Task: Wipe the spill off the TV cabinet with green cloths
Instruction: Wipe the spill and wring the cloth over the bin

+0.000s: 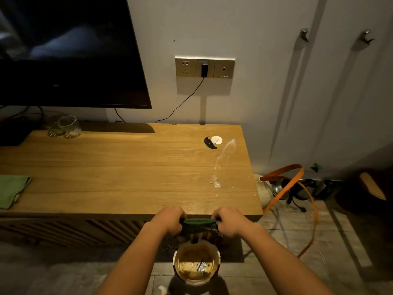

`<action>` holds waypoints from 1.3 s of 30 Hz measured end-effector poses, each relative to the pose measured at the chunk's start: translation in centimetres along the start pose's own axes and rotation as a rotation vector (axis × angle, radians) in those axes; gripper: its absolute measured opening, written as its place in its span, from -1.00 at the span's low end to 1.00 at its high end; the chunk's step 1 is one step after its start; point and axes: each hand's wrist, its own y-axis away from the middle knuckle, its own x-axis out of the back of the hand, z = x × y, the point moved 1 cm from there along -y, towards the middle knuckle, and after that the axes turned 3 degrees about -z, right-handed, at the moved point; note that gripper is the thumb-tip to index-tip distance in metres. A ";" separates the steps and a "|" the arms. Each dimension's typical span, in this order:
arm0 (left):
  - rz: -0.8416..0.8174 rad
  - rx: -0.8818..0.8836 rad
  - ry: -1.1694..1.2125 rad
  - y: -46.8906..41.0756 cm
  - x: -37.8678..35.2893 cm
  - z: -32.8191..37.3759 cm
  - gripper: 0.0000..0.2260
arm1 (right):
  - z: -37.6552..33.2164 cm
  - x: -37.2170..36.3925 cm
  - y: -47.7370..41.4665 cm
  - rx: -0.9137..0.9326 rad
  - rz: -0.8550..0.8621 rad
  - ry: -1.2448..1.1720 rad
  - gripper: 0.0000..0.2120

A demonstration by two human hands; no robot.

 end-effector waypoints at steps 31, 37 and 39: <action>0.327 -0.241 0.019 -23.3 23.7 11.9 -0.79 | 7.6 30.8 -12.4 0.015 0.408 0.048 -0.87; 0.402 -0.169 -0.025 -32.8 27.0 13.7 -0.75 | 13.3 36.3 -20.9 0.109 0.415 0.051 -0.88; 0.387 -0.132 -0.013 -35.7 26.6 13.6 -0.76 | 15.0 36.4 -23.7 0.134 0.391 0.053 -0.92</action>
